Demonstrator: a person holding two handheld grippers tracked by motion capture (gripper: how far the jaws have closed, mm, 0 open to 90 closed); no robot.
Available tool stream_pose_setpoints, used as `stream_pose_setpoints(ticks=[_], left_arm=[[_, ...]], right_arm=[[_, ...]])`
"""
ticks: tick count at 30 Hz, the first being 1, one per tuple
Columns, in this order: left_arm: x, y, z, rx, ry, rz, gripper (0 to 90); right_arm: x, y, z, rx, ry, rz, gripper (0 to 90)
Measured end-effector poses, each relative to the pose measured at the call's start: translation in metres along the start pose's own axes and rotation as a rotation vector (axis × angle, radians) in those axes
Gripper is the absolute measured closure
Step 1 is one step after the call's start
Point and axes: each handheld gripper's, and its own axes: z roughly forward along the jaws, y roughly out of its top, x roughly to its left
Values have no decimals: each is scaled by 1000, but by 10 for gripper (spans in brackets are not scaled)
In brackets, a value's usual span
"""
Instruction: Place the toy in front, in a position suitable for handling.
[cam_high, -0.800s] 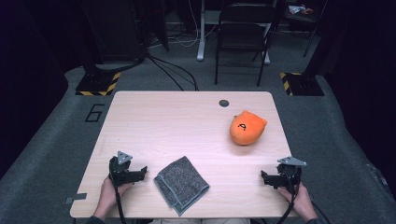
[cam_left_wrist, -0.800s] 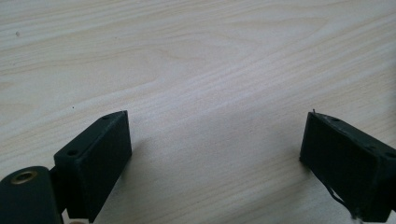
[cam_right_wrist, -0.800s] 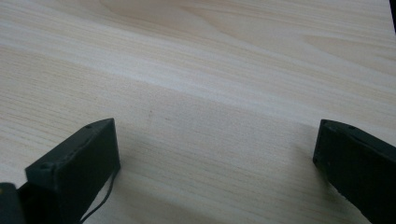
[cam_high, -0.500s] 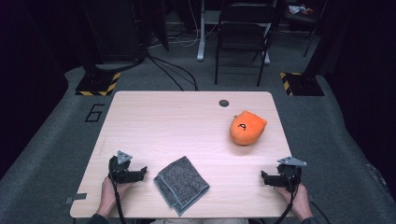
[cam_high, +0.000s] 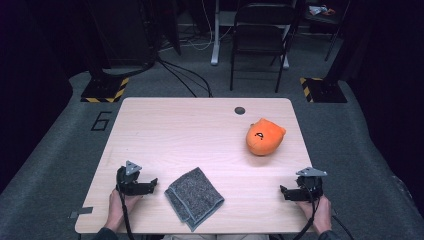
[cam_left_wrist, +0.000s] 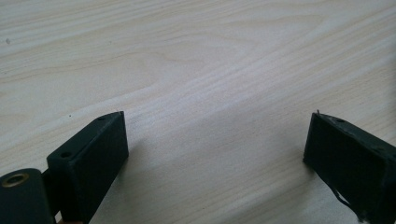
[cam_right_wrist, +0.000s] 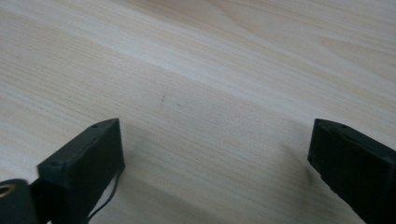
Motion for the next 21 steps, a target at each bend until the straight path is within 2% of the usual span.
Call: stream_pose_setpoints(ticks=[6,7,9,10,11,14,17,18,21], left_arm=[[0,0,0,0,0,0,61],[0,0,0,0,-1,1,61],[0,0,1,-3,2,1,57],[0,0,1,0,0,2,55],[0,0,1,0,-1,5,53],[1,1,1,4,-2,6,52],[1,1,1,4,-2,6,52],[0,0,1,0,-1,5,52],[0,0,1,0,-1,5,52]], right_arm=[[3,13,-10,-8,15,-30,33],[4,16,-12,-9,21,-19,33],[4,22,-14,-14,33,-31,32],[5,24,-15,-14,37,-18,32],[4,27,-16,-19,41,-32,32],[6,35,-16,-20,46,-23,29],[5,44,-16,-12,52,-39,25],[6,47,-16,-11,56,-28,23],[7,57,-15,-12,67,-37,19]])
